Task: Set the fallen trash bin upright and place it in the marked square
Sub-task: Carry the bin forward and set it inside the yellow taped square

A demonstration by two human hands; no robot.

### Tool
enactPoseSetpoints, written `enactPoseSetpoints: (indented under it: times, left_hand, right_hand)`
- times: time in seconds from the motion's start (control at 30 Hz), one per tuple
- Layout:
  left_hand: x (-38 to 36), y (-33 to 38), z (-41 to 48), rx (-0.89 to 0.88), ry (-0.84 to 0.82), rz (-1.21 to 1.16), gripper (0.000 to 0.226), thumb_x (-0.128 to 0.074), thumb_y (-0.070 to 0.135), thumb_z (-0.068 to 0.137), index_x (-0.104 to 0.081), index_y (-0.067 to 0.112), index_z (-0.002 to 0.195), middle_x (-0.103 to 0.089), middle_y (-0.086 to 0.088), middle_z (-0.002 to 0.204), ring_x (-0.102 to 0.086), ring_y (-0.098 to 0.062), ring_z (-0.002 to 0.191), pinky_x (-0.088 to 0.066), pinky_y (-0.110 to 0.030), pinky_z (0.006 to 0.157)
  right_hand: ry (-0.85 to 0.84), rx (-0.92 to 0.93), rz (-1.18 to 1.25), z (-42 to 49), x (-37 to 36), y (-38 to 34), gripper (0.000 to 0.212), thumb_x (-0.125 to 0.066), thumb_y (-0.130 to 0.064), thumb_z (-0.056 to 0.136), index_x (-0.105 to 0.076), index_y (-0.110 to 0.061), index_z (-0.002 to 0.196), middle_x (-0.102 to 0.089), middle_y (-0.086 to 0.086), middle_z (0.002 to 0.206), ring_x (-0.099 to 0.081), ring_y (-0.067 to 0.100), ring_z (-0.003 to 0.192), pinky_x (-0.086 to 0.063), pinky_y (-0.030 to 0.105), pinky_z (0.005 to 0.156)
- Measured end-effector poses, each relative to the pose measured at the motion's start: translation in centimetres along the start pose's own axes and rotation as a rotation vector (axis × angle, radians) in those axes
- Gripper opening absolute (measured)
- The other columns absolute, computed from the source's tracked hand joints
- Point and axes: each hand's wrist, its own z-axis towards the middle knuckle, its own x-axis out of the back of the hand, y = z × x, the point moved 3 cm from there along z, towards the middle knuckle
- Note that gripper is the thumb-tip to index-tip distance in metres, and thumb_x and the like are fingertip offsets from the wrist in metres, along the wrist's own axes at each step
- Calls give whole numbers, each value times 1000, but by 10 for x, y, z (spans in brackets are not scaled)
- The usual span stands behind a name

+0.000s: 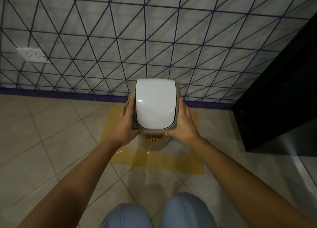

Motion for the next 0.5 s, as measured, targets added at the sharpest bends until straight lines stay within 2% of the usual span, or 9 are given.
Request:
enactPoseSetpoints:
  times: [0.27, 0.5]
  left_hand:
    - [3, -8, 25, 36, 9, -48, 120, -82, 11, 67, 2, 22, 152, -22, -11, 153, -25, -28, 141, -31, -39, 110]
    - [3, -10, 43, 74, 11, -63, 115, -80, 10, 69, -1, 21, 152, -28, -12, 149, -29, -28, 138, -31, -40, 111]
  right_hand:
    - [74, -2, 31, 20, -4, 1, 135, -89, -15, 57, 9, -20, 150, -8, 9, 158, -12, 27, 145, -21, 43, 115]
    - [84, 2, 65, 36, -2, 2, 131, -86, -11, 61, 8, -22, 150, -7, 7, 158, -12, 26, 145, -20, 44, 115]
